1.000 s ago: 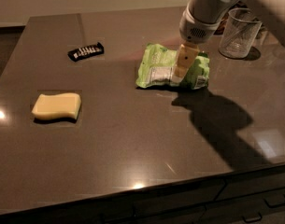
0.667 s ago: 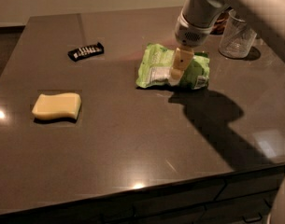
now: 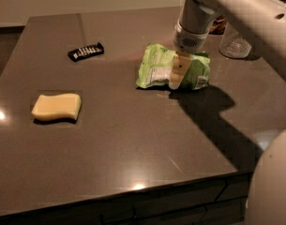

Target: Move green rice chip bag near sponge

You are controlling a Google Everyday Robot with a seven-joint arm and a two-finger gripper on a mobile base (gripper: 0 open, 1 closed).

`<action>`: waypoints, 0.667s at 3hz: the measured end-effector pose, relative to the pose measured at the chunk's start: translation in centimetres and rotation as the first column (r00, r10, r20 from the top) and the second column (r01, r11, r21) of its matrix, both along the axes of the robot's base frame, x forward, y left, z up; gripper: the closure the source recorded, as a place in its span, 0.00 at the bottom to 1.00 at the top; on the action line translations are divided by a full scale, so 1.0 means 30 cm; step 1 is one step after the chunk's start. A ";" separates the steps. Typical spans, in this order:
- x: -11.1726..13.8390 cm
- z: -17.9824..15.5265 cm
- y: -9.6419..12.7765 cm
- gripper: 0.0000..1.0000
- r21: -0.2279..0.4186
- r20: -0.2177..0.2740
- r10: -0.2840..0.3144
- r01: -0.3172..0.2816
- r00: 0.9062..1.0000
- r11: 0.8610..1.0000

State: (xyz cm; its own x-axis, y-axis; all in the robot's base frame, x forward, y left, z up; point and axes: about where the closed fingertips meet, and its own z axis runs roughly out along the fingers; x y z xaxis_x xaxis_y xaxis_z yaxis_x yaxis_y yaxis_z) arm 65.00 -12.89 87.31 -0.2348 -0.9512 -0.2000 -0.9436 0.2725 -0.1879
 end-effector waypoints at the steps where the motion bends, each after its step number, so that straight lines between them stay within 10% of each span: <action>1: 0.010 -0.008 0.012 0.41 -0.013 -0.043 0.020 -0.021 0.999 1.000; 2: 0.002 0.023 0.053 0.70 -0.003 -0.051 0.057 -0.057 0.997 0.998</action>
Offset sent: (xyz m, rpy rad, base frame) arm -0.0006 0.0102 0.0135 -0.0121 0.0676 0.0548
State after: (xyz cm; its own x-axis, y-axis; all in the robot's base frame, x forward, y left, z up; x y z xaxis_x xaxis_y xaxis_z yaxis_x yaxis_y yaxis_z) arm 65.06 -11.29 87.99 -0.1902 -0.9642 -0.1846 -0.9659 0.2175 -0.1406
